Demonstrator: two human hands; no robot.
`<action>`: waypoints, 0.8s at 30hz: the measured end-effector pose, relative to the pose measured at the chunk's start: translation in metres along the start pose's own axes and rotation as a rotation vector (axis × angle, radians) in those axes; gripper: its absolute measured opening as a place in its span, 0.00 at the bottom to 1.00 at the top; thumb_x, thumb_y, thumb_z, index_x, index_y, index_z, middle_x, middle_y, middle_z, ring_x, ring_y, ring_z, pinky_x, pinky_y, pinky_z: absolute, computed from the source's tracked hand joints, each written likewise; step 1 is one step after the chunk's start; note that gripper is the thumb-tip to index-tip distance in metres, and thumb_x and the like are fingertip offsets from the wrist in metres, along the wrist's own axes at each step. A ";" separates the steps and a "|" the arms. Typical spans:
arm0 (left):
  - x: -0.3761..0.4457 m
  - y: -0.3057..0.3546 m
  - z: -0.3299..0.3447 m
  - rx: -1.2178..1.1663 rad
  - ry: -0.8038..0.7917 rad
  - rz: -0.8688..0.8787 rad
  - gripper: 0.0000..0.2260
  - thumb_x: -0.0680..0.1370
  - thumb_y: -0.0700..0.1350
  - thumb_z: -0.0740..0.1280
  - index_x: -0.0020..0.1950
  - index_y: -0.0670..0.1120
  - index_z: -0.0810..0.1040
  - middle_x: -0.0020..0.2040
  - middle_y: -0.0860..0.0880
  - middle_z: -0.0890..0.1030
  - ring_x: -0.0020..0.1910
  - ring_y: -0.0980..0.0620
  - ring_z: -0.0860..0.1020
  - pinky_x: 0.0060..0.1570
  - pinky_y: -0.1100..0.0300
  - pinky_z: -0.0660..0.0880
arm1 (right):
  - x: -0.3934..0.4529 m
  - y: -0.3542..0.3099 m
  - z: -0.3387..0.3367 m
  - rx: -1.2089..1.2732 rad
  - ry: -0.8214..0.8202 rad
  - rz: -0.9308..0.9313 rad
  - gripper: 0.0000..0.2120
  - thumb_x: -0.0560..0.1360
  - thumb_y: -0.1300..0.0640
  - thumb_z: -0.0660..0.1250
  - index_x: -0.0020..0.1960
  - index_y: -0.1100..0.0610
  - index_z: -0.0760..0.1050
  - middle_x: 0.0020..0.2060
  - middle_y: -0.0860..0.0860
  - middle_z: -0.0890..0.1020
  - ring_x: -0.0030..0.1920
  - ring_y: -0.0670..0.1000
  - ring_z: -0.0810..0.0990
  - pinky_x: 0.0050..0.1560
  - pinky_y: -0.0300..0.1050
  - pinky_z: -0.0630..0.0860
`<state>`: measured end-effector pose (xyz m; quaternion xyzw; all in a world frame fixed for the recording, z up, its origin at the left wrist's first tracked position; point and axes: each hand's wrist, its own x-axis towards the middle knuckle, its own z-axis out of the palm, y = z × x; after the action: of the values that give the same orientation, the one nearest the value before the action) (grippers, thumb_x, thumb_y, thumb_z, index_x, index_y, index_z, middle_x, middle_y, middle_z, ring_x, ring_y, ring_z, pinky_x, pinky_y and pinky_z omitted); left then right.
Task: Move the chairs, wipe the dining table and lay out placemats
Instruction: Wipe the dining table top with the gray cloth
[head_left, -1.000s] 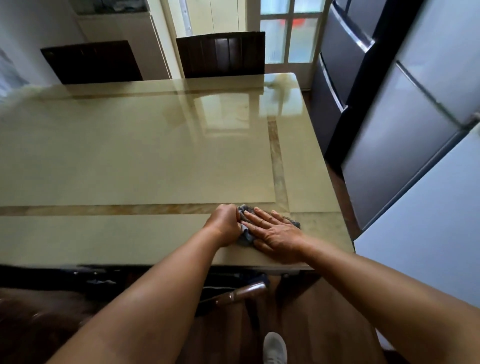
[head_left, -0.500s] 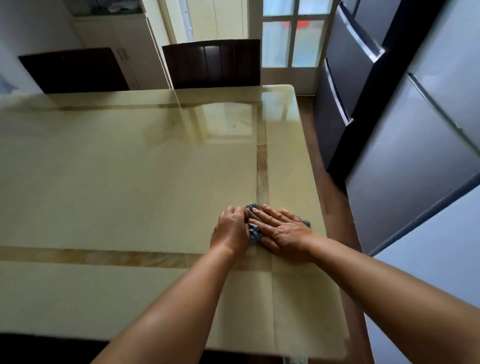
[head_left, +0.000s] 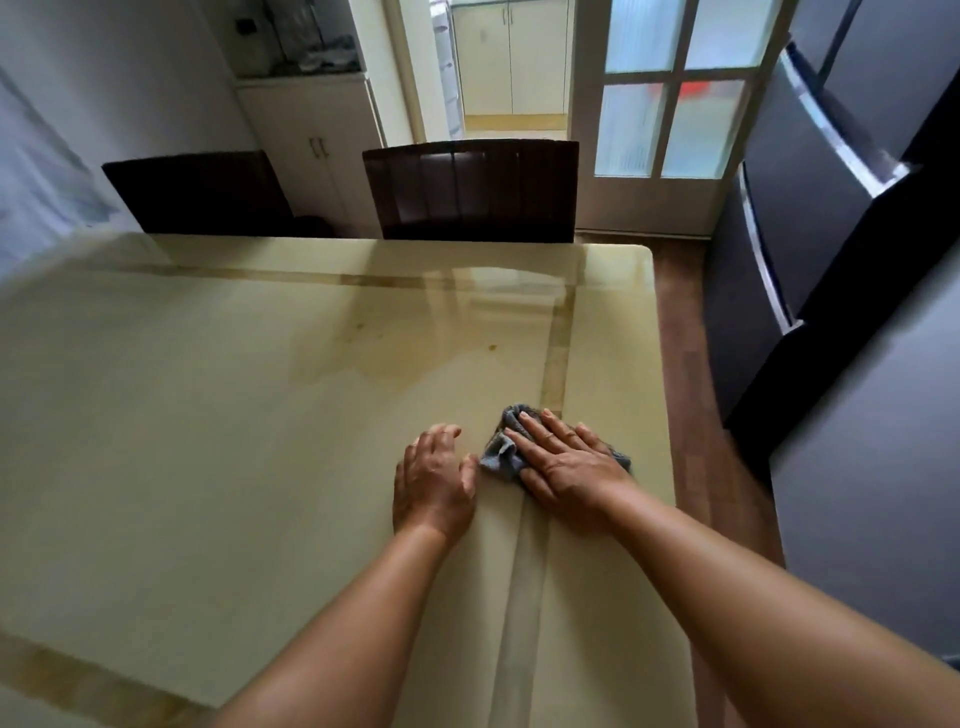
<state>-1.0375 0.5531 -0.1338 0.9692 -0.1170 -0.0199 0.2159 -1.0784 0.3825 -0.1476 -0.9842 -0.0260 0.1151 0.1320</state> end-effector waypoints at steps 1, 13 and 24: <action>0.011 0.000 0.001 0.000 0.002 -0.001 0.19 0.78 0.49 0.58 0.69 0.49 0.66 0.71 0.49 0.68 0.69 0.48 0.64 0.68 0.56 0.59 | 0.012 0.005 -0.004 0.005 0.008 0.009 0.26 0.80 0.41 0.44 0.75 0.40 0.40 0.75 0.40 0.39 0.75 0.45 0.36 0.72 0.47 0.37; 0.124 0.026 0.018 -0.020 -0.028 0.192 0.18 0.79 0.47 0.56 0.69 0.49 0.66 0.71 0.49 0.67 0.70 0.50 0.63 0.71 0.58 0.57 | 0.133 0.069 -0.042 0.016 0.088 0.129 0.26 0.80 0.41 0.43 0.75 0.41 0.40 0.75 0.41 0.40 0.75 0.45 0.37 0.71 0.45 0.37; 0.173 0.030 0.052 -0.182 0.075 0.206 0.15 0.79 0.45 0.56 0.65 0.49 0.71 0.67 0.49 0.71 0.68 0.51 0.67 0.70 0.61 0.60 | 0.248 0.142 -0.084 0.048 0.190 0.329 0.27 0.80 0.42 0.45 0.76 0.46 0.44 0.77 0.45 0.42 0.76 0.49 0.40 0.73 0.51 0.40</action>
<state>-0.8811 0.4644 -0.1662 0.9285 -0.2056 0.0281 0.3078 -0.8143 0.2446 -0.1611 -0.9782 0.1505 0.0423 0.1369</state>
